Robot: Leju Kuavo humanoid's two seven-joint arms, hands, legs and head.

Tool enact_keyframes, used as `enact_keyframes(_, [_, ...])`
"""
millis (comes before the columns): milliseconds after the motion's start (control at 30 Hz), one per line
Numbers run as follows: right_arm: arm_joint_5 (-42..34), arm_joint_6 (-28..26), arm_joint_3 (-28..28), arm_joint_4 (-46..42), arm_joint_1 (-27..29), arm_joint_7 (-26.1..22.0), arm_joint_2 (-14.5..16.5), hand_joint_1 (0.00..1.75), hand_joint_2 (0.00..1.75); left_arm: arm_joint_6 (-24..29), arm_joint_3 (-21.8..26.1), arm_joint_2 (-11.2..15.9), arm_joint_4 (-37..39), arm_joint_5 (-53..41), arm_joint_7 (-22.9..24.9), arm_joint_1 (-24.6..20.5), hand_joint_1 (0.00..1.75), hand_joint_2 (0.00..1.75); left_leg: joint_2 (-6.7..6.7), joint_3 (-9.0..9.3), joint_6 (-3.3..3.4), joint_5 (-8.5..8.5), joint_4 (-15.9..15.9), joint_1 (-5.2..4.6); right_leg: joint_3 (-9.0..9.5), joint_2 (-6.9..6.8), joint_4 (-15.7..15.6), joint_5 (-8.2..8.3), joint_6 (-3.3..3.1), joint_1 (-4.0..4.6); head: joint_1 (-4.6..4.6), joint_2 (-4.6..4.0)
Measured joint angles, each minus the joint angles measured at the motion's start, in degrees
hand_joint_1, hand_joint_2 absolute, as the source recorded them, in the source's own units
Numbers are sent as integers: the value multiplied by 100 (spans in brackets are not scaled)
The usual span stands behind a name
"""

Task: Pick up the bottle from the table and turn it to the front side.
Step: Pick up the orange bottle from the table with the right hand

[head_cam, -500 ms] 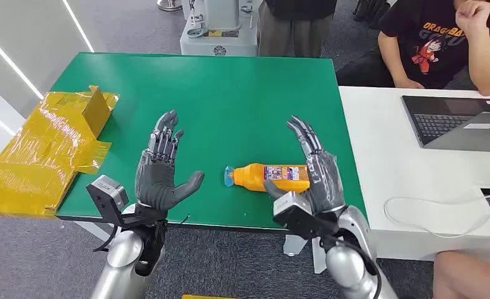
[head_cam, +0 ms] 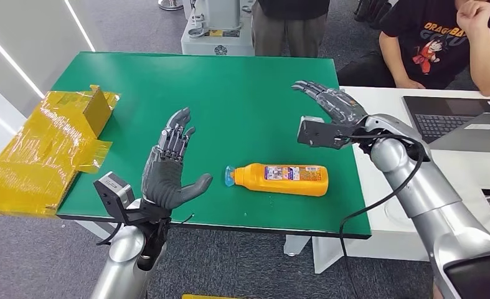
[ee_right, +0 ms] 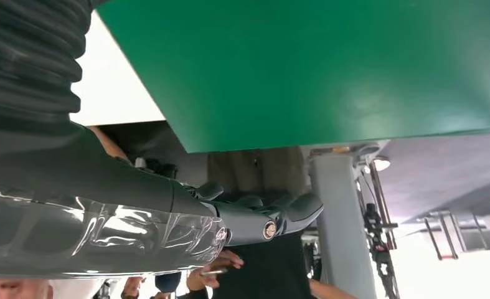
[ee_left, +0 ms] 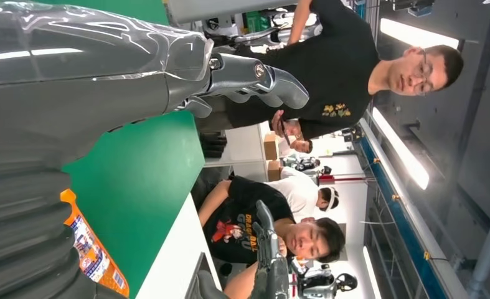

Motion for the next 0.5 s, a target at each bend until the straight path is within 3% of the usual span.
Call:
enact_keyframes(233, [-289, 798, 595, 792, -669, -64, 27, 0, 175, 19, 25, 2, 0, 57, 40, -1, 0, 175, 0, -3, -1, 0, -1, 0, -1, 0, 1, 0, 0, 0, 1, 0])
enact_keyframes(500, [-442, 1002, 1134, 1385, -933, -86, 164, 0, 175, 66, 26, 5, 0, 109, 88, -3, 0, 175, 0, -3, 0, 0, -1, 0, -1, 0, 0, 0, 0, 0, 1, 0])
